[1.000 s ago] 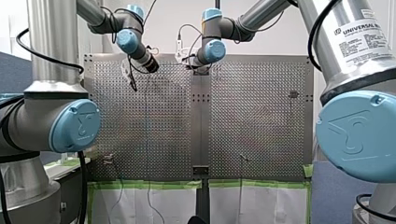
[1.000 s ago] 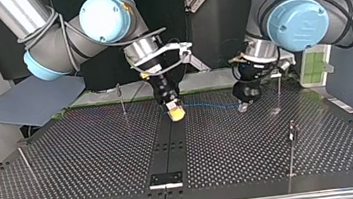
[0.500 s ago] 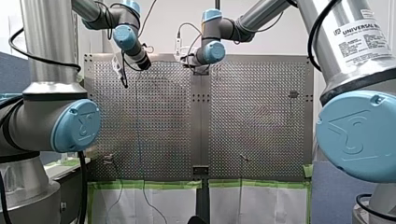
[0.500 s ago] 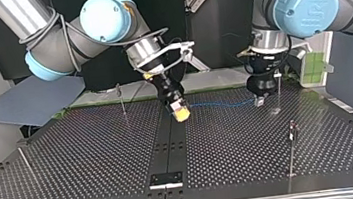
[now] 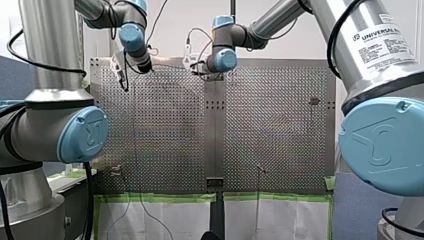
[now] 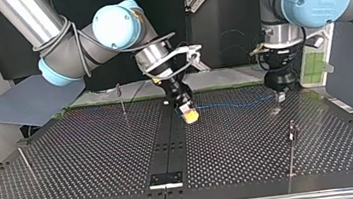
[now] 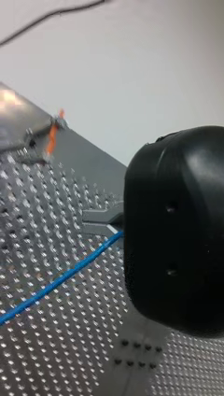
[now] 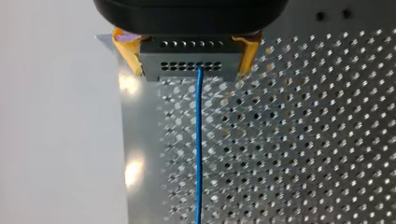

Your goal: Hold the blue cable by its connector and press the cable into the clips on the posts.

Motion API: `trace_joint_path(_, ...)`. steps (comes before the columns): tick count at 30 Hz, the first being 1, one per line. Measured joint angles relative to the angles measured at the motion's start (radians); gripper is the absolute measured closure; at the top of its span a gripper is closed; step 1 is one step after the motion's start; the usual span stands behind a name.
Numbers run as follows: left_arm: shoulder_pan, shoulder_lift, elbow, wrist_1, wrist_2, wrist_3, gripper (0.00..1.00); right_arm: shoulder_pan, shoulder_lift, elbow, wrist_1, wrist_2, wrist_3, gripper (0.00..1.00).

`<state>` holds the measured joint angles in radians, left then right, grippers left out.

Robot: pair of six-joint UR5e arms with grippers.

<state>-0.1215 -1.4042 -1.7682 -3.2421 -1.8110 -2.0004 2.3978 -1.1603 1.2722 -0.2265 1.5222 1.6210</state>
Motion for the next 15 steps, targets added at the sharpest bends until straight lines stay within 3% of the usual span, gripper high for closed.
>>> trace_joint_path(6,0.021,0.010,0.000,0.001,-0.042,0.001,1.00,0.019,0.004,-0.041,0.003,0.001,0.011,1.00)
trace_joint_path(15,0.058,0.009,0.000,0.036,-0.042,-0.004,1.00,0.044,0.011,-0.070,0.007,0.007,0.016,1.00)
